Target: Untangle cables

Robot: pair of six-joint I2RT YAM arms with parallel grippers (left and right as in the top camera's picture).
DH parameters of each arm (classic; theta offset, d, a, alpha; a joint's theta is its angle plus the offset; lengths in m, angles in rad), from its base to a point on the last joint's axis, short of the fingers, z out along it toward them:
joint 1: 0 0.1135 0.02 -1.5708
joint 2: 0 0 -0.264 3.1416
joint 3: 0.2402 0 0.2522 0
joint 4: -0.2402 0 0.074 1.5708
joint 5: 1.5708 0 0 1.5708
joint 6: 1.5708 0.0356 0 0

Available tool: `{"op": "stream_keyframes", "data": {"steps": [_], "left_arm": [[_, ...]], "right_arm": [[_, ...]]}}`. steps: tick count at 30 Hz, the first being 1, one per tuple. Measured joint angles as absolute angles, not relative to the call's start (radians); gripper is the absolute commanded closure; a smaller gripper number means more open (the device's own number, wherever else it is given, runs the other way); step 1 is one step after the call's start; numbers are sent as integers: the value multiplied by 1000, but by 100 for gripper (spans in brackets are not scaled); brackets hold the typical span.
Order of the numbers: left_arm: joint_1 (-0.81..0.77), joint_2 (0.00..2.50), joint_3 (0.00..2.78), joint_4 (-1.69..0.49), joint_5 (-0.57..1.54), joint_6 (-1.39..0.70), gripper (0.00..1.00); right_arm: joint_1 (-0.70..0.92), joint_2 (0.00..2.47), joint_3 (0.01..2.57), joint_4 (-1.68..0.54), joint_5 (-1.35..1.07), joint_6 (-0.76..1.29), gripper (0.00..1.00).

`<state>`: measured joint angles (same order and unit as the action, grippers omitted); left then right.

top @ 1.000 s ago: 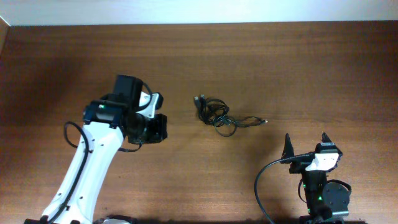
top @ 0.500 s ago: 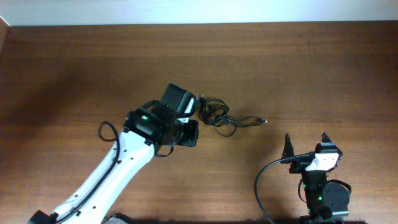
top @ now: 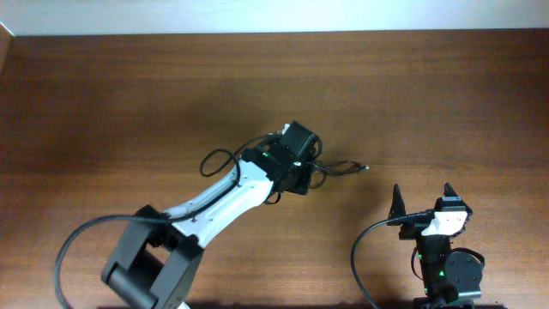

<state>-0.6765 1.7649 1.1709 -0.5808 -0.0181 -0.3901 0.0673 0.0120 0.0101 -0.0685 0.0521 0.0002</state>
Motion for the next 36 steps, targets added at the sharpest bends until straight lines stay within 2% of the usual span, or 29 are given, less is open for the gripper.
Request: {"op": "stream_keyframes", "data": {"steps": [1,3,4,10,13,14,36], "left_arm": [[-677,1790,1171,-566,-25,-390,49],[-677,1822,1171,-532,-31,-390,70],[-677,1848,1171,-524,-35,-389,74],[-677,1857,1171,-499,-35,-394,75],[-677,1857,1171,-485,-35,-393,94],[-677,1857,1171,-479,-35,-397,97],[-677,1850,1171,-479,-35,-398,100]], "right_arm": [[67,12,10,-68,52,0,1],[67,12,10,-68,52,1,1],[67,12,10,-68,52,0,1],[67,12,10,-68,52,1,1],[67,12,10,-68,52,0,1],[67,12,10,-68,52,0,2],[67,12,10,-68,52,1,1]]}}
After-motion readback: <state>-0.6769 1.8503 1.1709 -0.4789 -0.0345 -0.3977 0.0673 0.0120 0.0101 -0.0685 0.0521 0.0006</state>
